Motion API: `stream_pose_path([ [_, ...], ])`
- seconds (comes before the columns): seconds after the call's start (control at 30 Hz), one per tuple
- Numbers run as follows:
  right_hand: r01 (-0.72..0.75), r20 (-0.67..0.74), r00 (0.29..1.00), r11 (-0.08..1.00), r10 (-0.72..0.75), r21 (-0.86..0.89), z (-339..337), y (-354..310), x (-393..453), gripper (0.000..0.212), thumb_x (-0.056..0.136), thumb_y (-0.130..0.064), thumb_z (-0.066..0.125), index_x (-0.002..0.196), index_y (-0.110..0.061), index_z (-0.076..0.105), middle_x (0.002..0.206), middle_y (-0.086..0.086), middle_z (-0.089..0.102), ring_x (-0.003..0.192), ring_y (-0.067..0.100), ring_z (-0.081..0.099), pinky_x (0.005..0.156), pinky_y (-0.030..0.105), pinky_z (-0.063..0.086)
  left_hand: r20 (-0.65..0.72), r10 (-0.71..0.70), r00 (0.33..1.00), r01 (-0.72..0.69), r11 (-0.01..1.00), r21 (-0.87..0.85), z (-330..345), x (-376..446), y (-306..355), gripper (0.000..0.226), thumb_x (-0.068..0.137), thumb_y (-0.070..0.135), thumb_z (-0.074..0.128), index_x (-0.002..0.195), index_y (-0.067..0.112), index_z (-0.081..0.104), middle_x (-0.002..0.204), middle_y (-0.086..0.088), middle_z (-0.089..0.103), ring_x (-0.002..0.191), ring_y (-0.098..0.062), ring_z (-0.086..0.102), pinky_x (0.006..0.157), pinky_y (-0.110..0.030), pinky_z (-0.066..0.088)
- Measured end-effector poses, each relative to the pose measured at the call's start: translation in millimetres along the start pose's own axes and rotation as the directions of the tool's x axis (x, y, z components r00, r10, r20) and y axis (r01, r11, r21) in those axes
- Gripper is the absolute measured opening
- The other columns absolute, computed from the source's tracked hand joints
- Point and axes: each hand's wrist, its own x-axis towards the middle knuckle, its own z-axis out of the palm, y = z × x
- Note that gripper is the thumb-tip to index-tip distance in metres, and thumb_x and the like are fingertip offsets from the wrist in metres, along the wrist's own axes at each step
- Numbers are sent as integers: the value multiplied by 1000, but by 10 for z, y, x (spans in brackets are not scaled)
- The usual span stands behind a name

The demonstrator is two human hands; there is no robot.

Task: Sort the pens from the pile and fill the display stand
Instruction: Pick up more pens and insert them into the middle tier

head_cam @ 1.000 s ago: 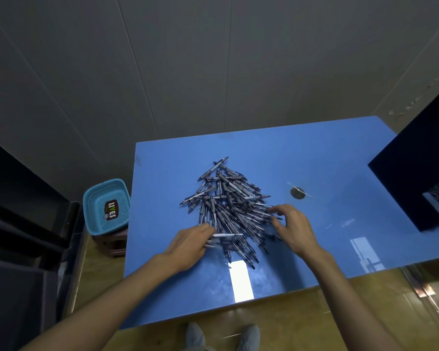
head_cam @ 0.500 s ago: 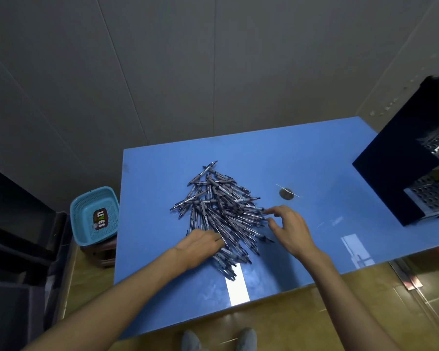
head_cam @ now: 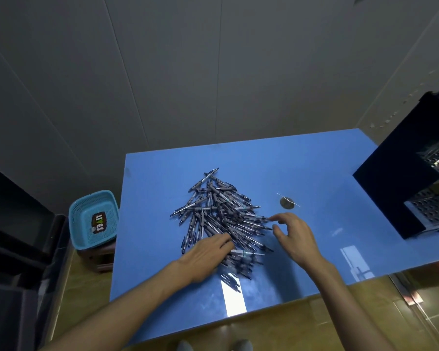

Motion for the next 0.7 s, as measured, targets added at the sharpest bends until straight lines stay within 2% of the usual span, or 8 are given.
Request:
stream_pose_path([
  [0.07, -5, -17, 1000, 1000, 5, 12, -11, -33, 50, 22, 94, -16, 59, 112, -23, 70, 113, -6, 66, 105, 14, 61, 81, 24, 37, -89, -89, 992, 81, 992, -92, -99, -26, 31, 32, 82, -3, 44, 109, 10, 55, 101, -7, 59, 84, -20, 52, 67, -26, 40],
  [0.17, 2, -26, 1000, 999, 0, 48, 1, -127, 144, 22, 94, -16, 59, 111, -24, 70, 112, -8, 66, 104, 11, 61, 80, 25, 38, -163, -265, 950, 237, 956, -172, -193, -139, 24, 30, 83, -3, 47, 111, 7, 55, 99, -11, 61, 83, -29, 56, 67, -38, 46],
  [0.27, 41, -30, 999, 996, -39, 73, 51, -273, 263, 22, 93, -15, 59, 110, -23, 71, 110, -6, 68, 102, 11, 62, 77, 25, 39, -130, -503, 854, 457, 846, -275, -232, -249, -84, 26, 89, 5, 52, 115, 9, 50, 102, -12, 62, 88, -36, 56, 73, -41, 43],
  [0.33, 70, -27, 997, 994, -68, 83, 107, -398, 323, 21, 92, -14, 61, 109, -20, 72, 110, -3, 69, 101, 14, 64, 80, 26, 41, -116, -619, 777, 530, 742, -410, -266, -318, -162, 21, 90, 15, 59, 108, 15, 48, 88, -1, 59, 77, -27, 52, 67, -33, 37],
  [0.47, 97, 6, 995, 991, -98, 93, 236, -635, 386, 21, 91, -11, 62, 108, -19, 72, 108, 1, 69, 98, 20, 66, 86, 34, 48, -89, -752, 654, 584, 576, -572, -260, -483, -322, 17, 85, 10, 68, 94, 14, 54, 74, 11, 54, 63, -5, 47, 59, -14, 36],
  [0.53, 107, 31, 993, 991, -110, 78, 289, -704, 401, 22, 91, -13, 62, 109, -20, 72, 110, 0, 69, 98, 20, 65, 86, 34, 48, -55, -815, 577, 596, 466, -653, -262, -558, -379, 14, 84, 8, 68, 80, 11, 54, 64, 12, 51, 54, -1, 44, 54, -16, 34],
  [0.6, 112, 48, 992, 991, -116, 79, 325, -746, 422, 22, 91, -15, 62, 110, -22, 71, 111, -2, 68, 99, 19, 65, 87, 35, 49, -31, -858, 512, 573, 368, -733, -274, -610, -429, 32, 84, 3, 65, 68, 16, 41, 58, 11, 40, 48, -4, 34, 49, -20, 28],
  [0.7, 122, 57, 990, 990, -127, 74, 359, -791, 448, 24, 91, -13, 60, 111, -22, 71, 114, -3, 67, 101, 19, 66, 90, 37, 52, -9, -898, 440, 543, 275, -793, -304, -682, -532, 34, 89, 3, 61, 68, 17, 38, 61, 5, 40, 51, -3, 34, 52, -22, 30],
])
